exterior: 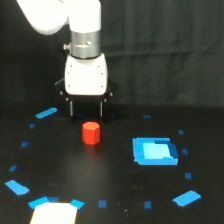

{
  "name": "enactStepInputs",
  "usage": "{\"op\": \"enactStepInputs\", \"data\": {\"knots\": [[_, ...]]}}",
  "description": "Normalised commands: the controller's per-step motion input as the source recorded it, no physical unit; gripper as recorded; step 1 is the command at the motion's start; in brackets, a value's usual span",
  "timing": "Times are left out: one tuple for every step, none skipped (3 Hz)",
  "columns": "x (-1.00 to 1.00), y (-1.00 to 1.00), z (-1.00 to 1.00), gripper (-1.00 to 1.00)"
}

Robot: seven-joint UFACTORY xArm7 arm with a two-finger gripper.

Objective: Pick up the red object from the table

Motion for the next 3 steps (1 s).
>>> {"op": "enactStepInputs", "data": {"knots": [[0.04, -1.0, -0.35, 1.0], [-0.24, -1.0, 0.22, 0.87], [0.37, -1.0, -1.0, 1.0]]}}
